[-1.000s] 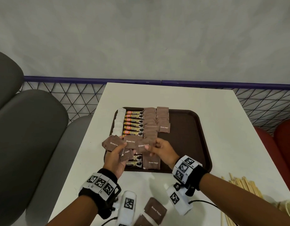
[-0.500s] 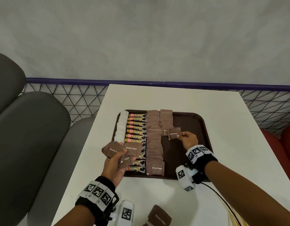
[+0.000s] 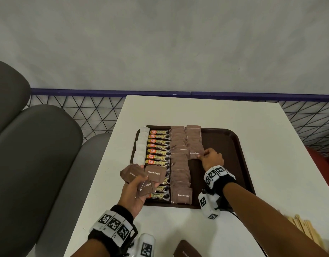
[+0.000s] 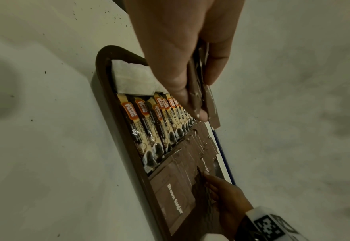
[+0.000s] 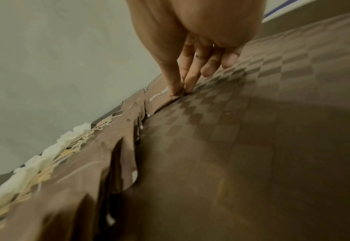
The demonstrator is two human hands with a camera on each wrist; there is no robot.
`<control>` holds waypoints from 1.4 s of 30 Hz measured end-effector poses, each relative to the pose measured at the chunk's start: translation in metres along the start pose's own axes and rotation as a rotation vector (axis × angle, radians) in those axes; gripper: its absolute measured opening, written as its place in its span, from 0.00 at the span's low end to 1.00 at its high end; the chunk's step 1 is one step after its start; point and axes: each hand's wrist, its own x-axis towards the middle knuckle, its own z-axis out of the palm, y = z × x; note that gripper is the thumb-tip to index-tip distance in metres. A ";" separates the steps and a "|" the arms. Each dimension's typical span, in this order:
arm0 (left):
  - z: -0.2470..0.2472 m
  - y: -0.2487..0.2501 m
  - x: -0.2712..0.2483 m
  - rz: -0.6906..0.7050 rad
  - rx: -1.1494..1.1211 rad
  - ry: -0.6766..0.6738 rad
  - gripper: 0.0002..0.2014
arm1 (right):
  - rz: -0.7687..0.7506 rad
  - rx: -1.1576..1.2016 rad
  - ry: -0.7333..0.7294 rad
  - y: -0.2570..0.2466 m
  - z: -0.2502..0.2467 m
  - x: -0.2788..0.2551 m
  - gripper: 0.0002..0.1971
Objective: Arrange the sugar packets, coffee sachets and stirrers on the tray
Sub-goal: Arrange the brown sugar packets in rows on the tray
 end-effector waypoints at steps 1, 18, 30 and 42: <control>0.000 0.000 0.000 -0.004 -0.002 -0.008 0.15 | -0.005 0.004 0.006 0.000 0.000 0.000 0.09; 0.014 -0.008 -0.013 0.046 0.020 -0.091 0.12 | -0.450 0.476 -0.286 -0.035 -0.015 -0.078 0.06; 0.012 -0.014 -0.020 0.073 0.024 -0.134 0.12 | -0.414 0.644 -0.709 -0.038 -0.006 -0.115 0.11; 0.005 -0.008 -0.020 -0.041 -0.059 -0.081 0.10 | -0.132 0.538 -0.060 0.003 -0.038 -0.050 0.06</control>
